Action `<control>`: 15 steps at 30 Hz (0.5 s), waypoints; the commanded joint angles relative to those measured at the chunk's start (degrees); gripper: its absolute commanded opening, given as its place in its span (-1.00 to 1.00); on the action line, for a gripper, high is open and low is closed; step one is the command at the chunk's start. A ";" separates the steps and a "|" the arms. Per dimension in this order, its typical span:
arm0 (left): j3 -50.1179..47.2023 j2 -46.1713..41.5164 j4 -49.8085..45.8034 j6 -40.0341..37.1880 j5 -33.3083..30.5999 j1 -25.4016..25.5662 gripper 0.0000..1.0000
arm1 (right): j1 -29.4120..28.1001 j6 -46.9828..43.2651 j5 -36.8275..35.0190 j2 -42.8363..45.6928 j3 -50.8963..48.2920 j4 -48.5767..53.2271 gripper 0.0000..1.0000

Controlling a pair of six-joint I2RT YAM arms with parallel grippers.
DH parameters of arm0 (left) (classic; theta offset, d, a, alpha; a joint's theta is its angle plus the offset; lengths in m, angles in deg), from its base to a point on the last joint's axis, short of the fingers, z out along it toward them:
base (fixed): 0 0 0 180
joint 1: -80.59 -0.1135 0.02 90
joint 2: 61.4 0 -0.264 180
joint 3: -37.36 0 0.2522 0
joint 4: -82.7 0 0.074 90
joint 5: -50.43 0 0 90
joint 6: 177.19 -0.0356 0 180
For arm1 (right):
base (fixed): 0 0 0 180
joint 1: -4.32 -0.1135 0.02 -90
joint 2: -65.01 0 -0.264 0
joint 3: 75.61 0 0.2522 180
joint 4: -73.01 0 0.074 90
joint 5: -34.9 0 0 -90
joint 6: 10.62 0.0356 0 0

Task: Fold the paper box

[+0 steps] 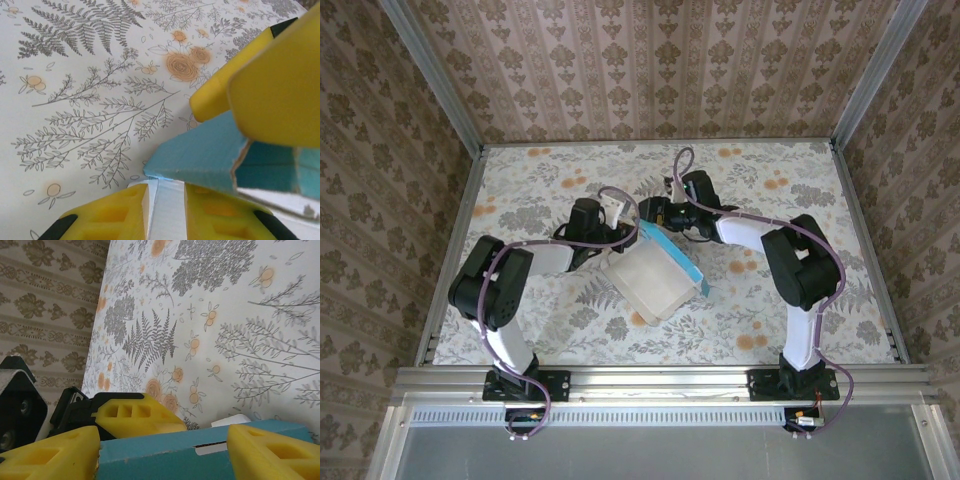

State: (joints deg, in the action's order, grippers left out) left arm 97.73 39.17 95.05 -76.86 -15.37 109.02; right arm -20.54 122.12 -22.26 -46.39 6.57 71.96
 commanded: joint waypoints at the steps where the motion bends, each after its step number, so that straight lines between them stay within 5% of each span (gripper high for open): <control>1: 2.18 0.65 0.87 0.23 1.64 0.45 -0.51 | 1.36 0.99 0.43 -0.90 0.33 1.60 0.38; 15: 7.21 5.10 0.07 -2.85 4.71 0.25 -0.49 | 3.88 1.27 3.26 -3.13 2.86 1.76 0.37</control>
State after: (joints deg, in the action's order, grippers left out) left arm 102.84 43.32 94.85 -77.80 -13.07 109.44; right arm -16.82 123.10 -20.53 -47.68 8.43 72.75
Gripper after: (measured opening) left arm 0.252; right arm 0.688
